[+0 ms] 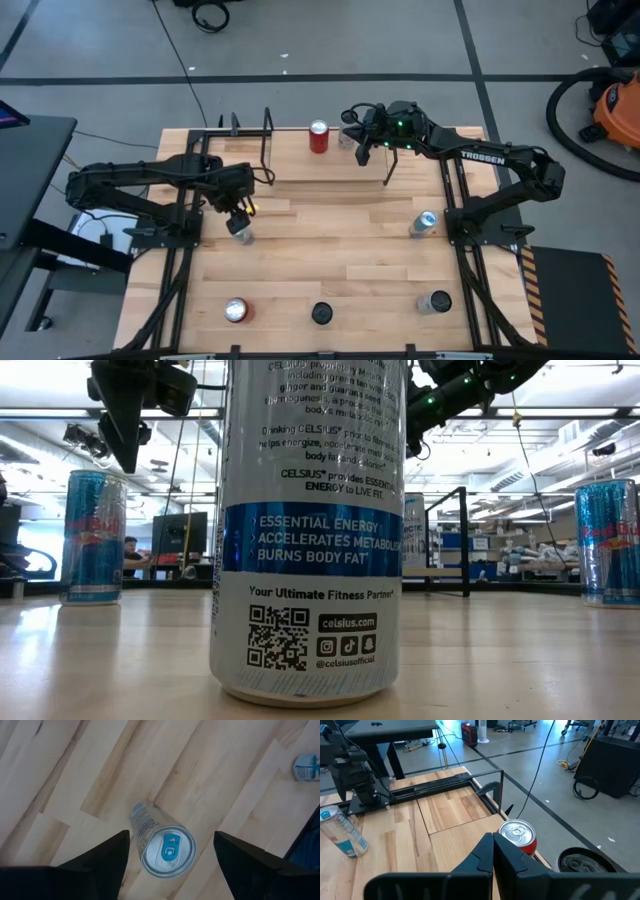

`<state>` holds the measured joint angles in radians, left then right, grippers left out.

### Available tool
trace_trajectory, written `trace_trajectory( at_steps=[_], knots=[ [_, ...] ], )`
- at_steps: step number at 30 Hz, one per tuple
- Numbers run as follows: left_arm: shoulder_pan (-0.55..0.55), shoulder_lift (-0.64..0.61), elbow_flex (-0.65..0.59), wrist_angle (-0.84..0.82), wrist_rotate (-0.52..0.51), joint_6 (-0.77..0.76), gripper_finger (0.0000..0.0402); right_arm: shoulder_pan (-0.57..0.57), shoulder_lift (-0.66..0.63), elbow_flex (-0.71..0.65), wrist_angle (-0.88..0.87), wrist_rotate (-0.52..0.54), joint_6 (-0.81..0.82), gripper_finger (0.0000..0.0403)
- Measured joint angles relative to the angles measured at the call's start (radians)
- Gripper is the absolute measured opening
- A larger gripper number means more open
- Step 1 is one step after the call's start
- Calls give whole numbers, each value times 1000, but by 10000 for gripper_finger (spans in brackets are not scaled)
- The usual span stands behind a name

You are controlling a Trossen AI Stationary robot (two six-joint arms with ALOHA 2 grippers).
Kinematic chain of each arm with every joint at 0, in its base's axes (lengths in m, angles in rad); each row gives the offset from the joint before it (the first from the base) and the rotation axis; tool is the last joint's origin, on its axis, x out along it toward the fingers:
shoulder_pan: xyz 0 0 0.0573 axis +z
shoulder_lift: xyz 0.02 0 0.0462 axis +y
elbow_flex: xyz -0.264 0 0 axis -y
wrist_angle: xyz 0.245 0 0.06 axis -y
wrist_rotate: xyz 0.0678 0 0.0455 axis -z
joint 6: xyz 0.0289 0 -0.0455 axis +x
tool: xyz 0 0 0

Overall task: Place canned beverage on shelf
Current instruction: Put the left blue soda can on the shelf

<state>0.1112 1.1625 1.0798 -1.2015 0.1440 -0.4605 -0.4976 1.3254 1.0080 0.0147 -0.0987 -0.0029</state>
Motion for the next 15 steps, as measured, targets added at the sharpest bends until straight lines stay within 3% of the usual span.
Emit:
trace_trajectory(
  at_steps=[15],
  knots=[
    [0, 0, 0, 18, -24, -77, 291, 0, 0, 0, 0, 0, 0, 9]
  ],
)
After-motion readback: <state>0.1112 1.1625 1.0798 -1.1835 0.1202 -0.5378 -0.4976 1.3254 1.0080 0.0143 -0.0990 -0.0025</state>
